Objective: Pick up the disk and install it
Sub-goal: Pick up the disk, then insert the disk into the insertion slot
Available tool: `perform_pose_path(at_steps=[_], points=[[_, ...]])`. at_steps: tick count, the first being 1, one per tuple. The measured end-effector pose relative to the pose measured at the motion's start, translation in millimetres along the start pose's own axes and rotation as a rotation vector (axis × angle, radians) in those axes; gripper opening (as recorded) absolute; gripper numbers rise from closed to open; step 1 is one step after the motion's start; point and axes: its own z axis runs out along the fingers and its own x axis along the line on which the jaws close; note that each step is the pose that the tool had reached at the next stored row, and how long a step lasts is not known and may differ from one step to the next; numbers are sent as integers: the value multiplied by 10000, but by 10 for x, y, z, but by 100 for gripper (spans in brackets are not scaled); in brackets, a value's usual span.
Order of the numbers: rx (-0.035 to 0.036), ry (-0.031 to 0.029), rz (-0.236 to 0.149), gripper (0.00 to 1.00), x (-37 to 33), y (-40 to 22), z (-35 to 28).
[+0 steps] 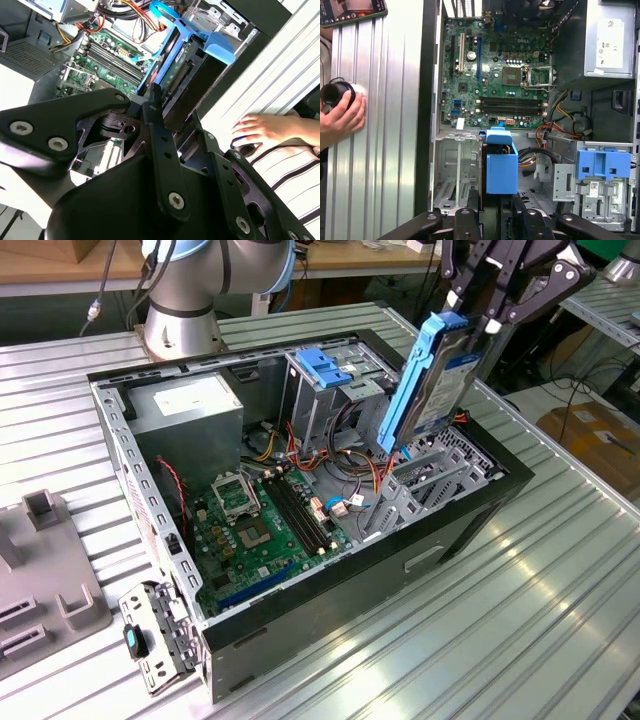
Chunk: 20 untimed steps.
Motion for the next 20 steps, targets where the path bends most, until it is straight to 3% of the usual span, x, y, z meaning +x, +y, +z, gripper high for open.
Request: perform_pose_path(at_steps=[4,7,13,17,20], points=[[0,-1,1,35,78,-4,1],[0,0,23,35,98,-21,1],[-10,-1,60,35,140,-144,12],[-10,-2,66,35,196,-192,102],[-10,1,73,35,208,-197,130]])
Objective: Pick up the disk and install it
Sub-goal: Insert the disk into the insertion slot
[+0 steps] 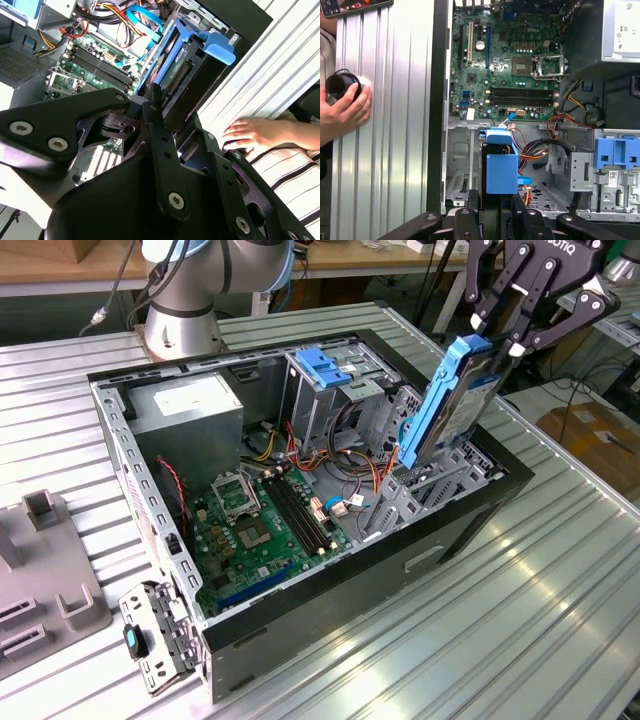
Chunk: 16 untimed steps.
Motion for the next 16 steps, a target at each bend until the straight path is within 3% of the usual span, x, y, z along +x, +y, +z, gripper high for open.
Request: perform_pose_path(at_steps=[16], points=[[0,-4,3,35,6,-1,51]])
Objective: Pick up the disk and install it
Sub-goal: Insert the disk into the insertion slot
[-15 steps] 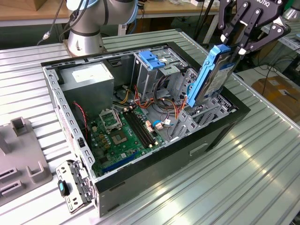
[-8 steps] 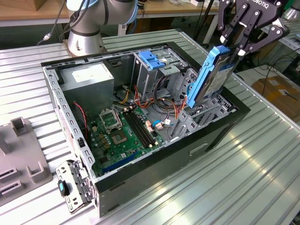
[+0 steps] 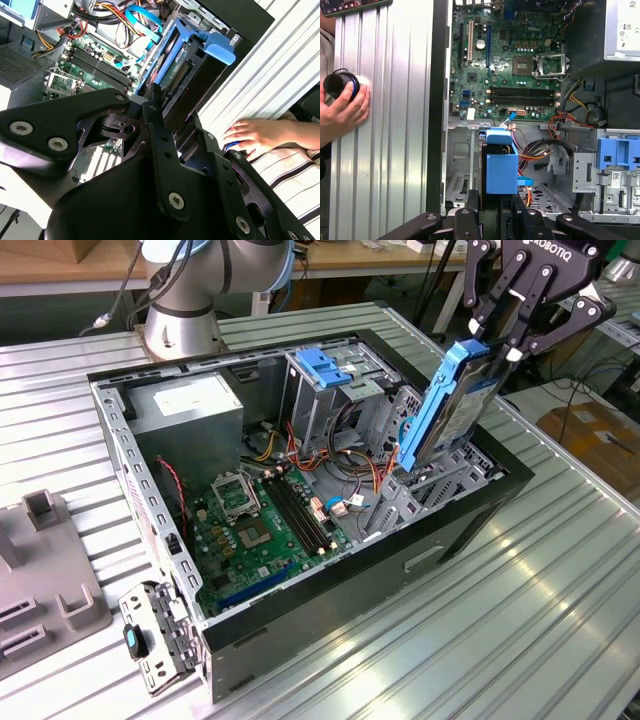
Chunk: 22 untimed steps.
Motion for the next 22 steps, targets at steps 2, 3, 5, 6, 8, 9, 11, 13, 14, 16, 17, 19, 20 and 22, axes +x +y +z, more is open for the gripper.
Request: perform_pose_path(at_steps=[2,3,5,6,8,9,11,13,14,16,17,19,20,22], points=[[0,2,0,35,2,0,17],[0,3,0,35,3,0,17],[0,3,0,35,4,0,19],[0,3,0,35,5,0,21],[0,3,0,35,5,0,21],[0,3,0,35,5,0,22],[0,2,0,35,5,0,22],[0,3,0,35,5,0,23],[0,1,0,35,5,0,28],[0,2,0,35,6,0,41],[0,3,0,35,6,-2,50],[0,2,-1,35,6,-15,71],[0,3,1,35,7,-18,86],[0,1,1,35,9,-20,112]])
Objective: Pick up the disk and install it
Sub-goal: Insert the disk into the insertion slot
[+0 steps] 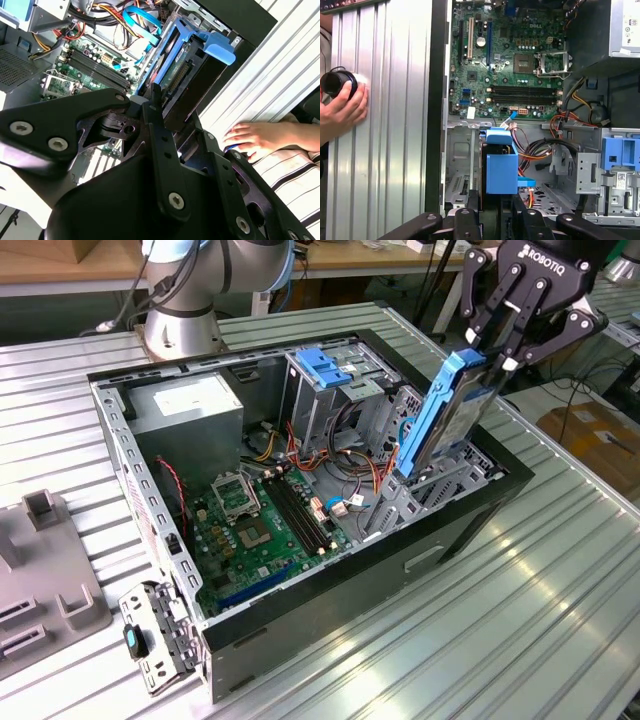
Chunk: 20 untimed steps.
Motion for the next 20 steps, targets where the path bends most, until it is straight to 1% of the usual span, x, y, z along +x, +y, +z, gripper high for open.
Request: perform_pose_path(at_steps=[4,6,8,17,20], points=[[0,3,16,35,26,-2,32],[-1,4,105,35,35,-3,41],[-1,7,156,35,35,-3,41],[-1,4,164,35,35,-3,63],[-1,5,164,35,35,-3,87]])
